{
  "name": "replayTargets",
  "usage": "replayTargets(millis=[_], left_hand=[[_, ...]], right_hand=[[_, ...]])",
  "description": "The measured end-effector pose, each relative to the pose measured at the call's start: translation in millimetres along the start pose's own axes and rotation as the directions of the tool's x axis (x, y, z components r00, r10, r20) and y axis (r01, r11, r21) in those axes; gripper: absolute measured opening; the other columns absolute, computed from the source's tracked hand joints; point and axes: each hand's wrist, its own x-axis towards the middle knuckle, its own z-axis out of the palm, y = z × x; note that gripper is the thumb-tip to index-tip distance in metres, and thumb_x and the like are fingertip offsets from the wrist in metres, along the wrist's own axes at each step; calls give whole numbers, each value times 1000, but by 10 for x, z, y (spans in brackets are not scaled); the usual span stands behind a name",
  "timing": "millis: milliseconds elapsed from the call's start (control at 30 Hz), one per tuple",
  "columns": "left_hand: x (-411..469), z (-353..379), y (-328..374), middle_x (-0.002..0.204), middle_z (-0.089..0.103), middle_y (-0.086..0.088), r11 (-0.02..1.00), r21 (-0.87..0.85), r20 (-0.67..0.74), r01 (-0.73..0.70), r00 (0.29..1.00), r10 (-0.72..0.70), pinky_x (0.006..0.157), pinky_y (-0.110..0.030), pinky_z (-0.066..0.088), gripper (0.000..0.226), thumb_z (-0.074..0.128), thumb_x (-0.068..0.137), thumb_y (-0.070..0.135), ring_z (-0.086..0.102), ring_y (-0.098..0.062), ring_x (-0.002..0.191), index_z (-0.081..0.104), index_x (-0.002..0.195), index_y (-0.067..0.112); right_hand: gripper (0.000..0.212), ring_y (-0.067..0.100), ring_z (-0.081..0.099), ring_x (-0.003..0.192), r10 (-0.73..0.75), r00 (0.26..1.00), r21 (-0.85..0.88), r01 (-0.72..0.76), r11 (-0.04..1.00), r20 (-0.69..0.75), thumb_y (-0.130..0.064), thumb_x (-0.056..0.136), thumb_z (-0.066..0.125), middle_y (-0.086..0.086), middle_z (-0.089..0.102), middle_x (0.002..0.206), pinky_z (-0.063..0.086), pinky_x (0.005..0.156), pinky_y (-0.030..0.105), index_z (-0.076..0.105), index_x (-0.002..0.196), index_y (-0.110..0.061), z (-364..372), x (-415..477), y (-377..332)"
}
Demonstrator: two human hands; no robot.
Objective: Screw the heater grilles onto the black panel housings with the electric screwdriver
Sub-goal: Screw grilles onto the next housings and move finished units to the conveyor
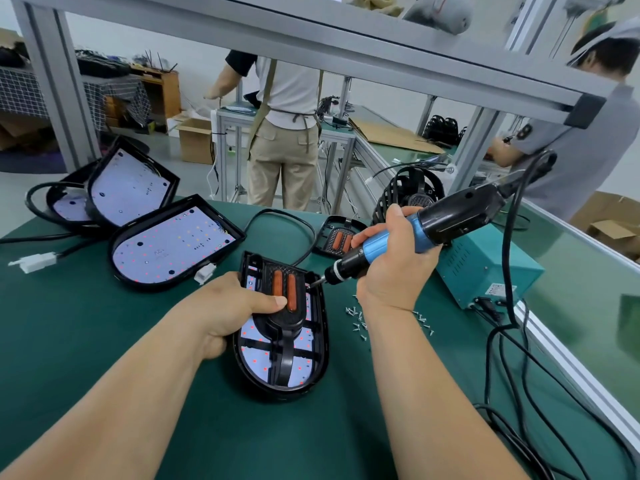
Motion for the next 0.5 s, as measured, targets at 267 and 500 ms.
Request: replayTargets(millis=[267,500], left_hand=[[-14,14,17,93,75,-22,1000,1,-19,13,1000,-13,87,-57,56,16,69,85,-5,73,-39,87,70,99,1],[-31,33,33,95,74,-24,1000,-14,-40,22,999,-23,89,-60,54,24,71,83,-5,72,-42,91,67,106,-2]], right_hand=[[21,26,45,51,13,1000,21,-12,1000,-19,-14,79,67,15,46,69,46,48,33,47,88,-11,-5,31,12],[21,24,48,41,-4,1000,3,4,1000,-13,-16,80,66,8,49,54,45,49,32,47,86,-11,-15,27,20]])
